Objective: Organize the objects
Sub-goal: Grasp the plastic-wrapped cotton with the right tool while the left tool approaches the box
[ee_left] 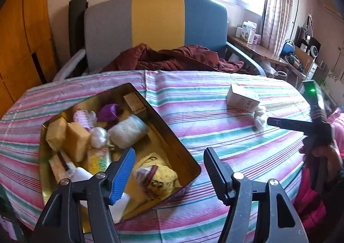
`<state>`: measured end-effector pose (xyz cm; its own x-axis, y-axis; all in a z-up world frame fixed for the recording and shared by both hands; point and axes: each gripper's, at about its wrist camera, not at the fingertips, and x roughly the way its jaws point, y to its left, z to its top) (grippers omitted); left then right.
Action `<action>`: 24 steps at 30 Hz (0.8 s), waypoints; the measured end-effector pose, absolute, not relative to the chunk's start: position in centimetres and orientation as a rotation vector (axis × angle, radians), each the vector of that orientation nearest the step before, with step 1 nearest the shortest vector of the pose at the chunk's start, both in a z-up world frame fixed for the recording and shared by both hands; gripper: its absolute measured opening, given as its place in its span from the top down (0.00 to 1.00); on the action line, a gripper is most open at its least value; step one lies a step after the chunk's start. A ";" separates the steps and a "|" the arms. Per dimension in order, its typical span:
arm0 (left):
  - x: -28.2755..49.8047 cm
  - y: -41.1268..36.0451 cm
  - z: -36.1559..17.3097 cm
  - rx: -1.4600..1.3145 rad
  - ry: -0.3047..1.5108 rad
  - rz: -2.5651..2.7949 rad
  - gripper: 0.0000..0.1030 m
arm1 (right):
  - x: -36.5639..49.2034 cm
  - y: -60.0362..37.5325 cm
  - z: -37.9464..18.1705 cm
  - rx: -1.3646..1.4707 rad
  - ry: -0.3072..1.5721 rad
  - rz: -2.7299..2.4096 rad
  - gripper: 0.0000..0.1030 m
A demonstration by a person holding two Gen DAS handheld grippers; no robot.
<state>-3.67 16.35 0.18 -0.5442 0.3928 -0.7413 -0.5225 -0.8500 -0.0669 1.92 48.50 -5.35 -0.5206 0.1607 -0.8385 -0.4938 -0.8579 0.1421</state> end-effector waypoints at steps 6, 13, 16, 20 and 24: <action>-3.9 17.6 0.1 -1.077 0.230 2.322 0.35 | -0.5 50.2 -6.8 -1.294 0.488 2.350 0.04; -4.3 20.2 0.4 -1.070 0.264 2.266 0.35 | -3.9 52.1 -9.9 -1.403 0.502 2.268 0.61; -4.7 21.6 0.6 -1.063 0.272 2.239 0.35 | -3.6 52.2 -9.7 -1.412 0.438 2.282 0.65; -5.9 23.9 0.0 -1.132 0.226 2.156 0.35 | -1.4 52.1 -8.6 -1.447 0.335 2.327 0.65; -6.9 27.7 -0.2 -1.150 0.252 2.117 0.32 | 1.2 52.8 -8.3 -1.451 0.306 2.324 0.65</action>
